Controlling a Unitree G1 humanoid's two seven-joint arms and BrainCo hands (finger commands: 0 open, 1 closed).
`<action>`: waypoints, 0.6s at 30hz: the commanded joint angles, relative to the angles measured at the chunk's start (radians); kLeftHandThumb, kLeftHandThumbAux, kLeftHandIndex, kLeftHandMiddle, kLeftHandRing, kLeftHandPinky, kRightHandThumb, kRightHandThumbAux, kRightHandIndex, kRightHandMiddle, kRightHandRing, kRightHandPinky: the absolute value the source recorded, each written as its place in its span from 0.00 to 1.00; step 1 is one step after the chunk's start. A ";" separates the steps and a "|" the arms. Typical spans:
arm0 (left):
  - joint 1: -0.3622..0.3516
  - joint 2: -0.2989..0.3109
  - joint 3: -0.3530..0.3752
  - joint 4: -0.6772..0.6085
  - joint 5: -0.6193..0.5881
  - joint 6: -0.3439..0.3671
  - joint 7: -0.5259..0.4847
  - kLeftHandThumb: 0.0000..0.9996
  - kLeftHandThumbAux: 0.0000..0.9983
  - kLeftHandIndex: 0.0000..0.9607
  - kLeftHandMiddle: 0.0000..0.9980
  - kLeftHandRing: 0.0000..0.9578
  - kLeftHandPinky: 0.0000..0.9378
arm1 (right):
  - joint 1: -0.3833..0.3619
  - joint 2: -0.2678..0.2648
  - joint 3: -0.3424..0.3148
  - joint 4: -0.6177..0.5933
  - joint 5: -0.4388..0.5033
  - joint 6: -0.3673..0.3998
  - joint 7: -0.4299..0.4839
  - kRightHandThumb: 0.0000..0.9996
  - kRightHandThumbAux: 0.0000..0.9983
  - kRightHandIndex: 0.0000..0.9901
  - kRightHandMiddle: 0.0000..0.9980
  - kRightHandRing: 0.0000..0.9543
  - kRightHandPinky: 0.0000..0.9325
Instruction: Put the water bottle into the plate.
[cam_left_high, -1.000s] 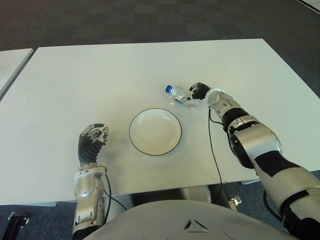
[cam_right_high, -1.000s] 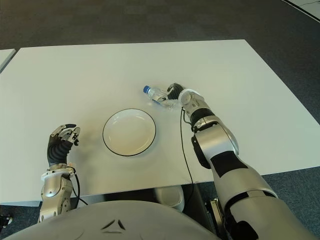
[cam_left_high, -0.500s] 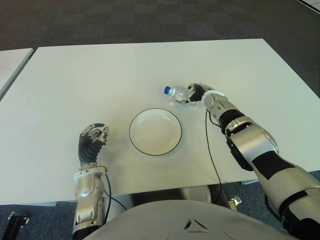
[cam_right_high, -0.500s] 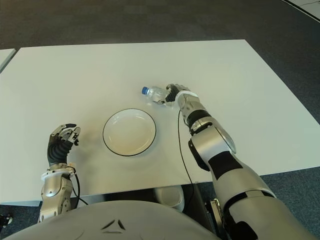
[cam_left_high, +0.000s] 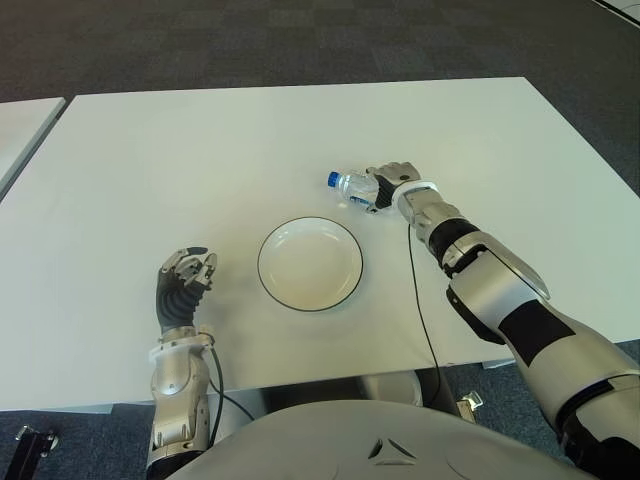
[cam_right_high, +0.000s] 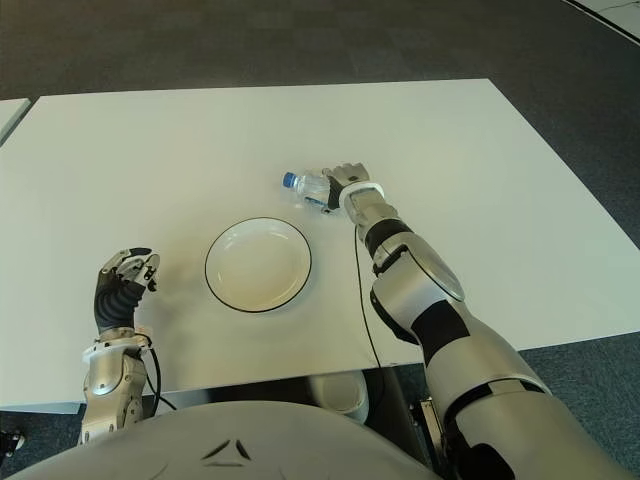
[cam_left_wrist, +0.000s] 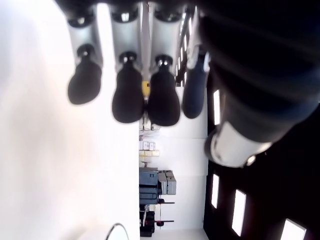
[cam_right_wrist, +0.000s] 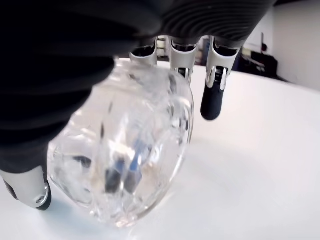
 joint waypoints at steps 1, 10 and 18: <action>0.005 -0.010 0.004 0.011 -0.003 -0.006 0.003 0.70 0.72 0.45 0.76 0.77 0.79 | 0.044 0.021 0.107 0.035 -0.100 0.027 -0.008 0.16 0.68 0.01 0.02 0.04 0.08; 0.014 -0.022 0.009 -0.015 -0.007 0.033 0.013 0.70 0.72 0.45 0.73 0.75 0.75 | 0.045 0.035 0.235 0.043 -0.205 0.056 -0.018 0.14 0.70 0.00 0.02 0.03 0.05; 0.024 -0.034 0.019 -0.047 -0.012 0.068 0.026 0.70 0.72 0.45 0.72 0.74 0.75 | 0.068 0.039 0.260 0.047 -0.210 0.064 0.003 0.14 0.70 0.00 0.03 0.04 0.08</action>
